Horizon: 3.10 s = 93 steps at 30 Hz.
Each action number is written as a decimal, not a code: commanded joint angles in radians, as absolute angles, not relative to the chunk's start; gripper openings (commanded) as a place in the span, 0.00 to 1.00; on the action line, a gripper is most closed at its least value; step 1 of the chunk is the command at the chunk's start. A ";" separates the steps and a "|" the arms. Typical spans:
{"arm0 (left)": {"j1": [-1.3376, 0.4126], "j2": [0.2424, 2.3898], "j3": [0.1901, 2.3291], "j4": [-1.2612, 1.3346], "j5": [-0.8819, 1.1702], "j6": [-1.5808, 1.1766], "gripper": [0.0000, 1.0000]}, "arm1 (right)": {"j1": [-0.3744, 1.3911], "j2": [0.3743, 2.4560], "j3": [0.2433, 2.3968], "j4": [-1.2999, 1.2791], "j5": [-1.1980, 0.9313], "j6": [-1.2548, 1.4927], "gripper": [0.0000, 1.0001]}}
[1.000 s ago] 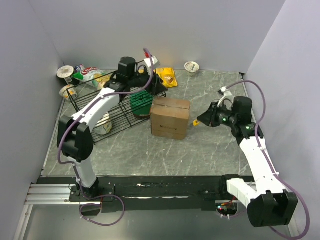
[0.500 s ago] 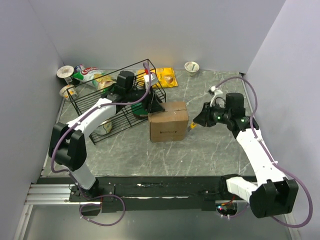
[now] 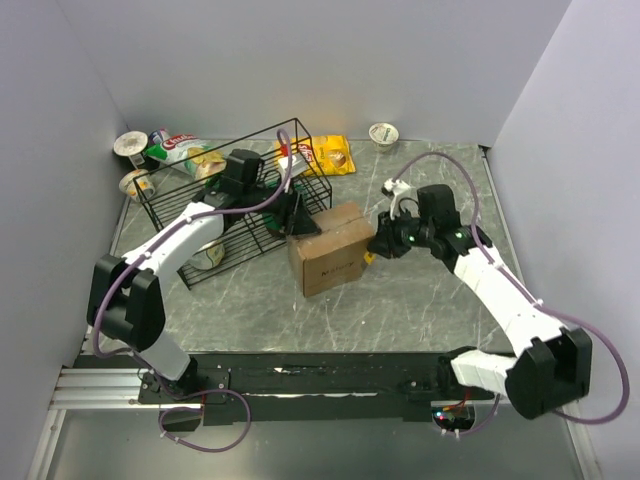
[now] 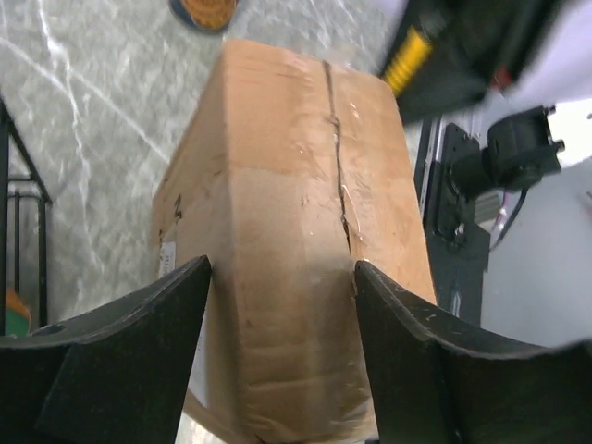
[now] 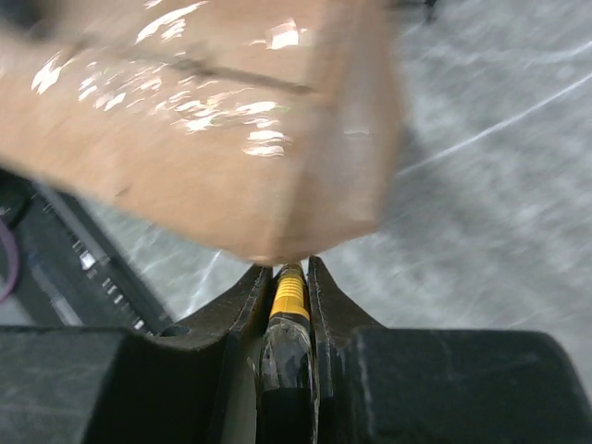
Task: Unpack the express box
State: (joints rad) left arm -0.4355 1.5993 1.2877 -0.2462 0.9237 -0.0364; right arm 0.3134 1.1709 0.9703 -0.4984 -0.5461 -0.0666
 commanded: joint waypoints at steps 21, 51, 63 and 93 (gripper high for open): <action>-0.318 1.398 1.296 -0.374 1.069 0.195 0.96 | 0.402 1.496 1.292 -0.294 -0.488 -0.018 0.00; -0.414 1.201 0.911 -0.393 0.799 0.440 0.41 | 0.476 1.282 1.101 -0.384 -0.474 -0.142 0.00; -0.583 1.347 0.934 -0.221 0.822 0.437 0.50 | 0.486 1.523 1.419 -0.356 -0.475 -0.178 0.00; -0.281 1.384 1.203 -0.032 0.923 -0.190 0.76 | 0.350 0.925 0.917 -0.698 -0.607 -0.344 0.00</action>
